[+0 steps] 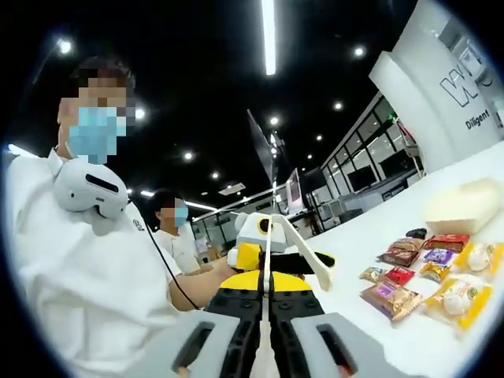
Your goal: Place the target food into the container with the food tongs after gripping and lifting it, then release it inside without dropping or visibly crushing the food.
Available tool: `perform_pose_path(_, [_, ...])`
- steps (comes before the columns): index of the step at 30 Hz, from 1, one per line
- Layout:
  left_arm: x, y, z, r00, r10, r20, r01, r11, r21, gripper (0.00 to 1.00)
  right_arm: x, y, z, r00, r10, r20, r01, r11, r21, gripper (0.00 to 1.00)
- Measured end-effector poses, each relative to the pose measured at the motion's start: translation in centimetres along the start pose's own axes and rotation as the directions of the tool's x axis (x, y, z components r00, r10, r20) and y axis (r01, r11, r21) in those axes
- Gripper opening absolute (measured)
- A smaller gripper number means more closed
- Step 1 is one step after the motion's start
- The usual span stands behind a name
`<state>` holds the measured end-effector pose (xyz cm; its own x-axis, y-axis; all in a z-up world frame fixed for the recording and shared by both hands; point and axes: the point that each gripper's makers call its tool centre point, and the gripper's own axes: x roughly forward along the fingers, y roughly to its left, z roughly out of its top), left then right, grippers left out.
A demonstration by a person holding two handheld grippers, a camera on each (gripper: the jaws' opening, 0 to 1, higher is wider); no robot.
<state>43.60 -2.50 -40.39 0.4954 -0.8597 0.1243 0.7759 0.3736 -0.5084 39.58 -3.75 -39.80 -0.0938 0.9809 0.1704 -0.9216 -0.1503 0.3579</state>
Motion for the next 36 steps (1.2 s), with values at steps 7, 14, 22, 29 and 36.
perform_pose_path(7, [0.2, -0.6, 0.5, 0.999, -0.029, 0.028, 0.029, 1.0, -0.011, 0.38, 0.4, 0.4, 0.3, 1.0, 0.022, 0.018, -0.022, 1.0, 0.017, 0.0])
perform_pose_path(14, [0.2, -1.4, 0.9, 0.997, -0.065, 0.046, 0.066, 0.998, -0.019, 0.33, 0.6, 0.6, 0.5, 0.999, 0.035, 0.036, -0.036, 0.999, 0.035, 0.0])
perform_pose_path(22, [0.3, -1.7, 1.0, 0.995, -0.081, 0.057, 0.083, 0.996, -0.024, 0.29, 0.8, 0.7, 0.7, 0.998, 0.04, 0.046, -0.042, 0.998, 0.053, 0.0])
perform_pose_path(29, [0.5, -1.9, 0.8, 0.994, -0.094, 0.049, 0.095, 0.995, -0.036, 0.3, 1.1, 1.0, 0.7, 0.997, 0.055, 0.055, -0.058, 0.997, 0.06, 0.0])
perform_pose_path(36, [0.5, -2.2, 0.7, 0.993, -0.105, 0.045, 0.106, 0.993, -0.041, 0.3, 1.2, 1.3, 0.6, 0.997, 0.064, 0.05, -0.067, 0.996, 0.058, 0.0])
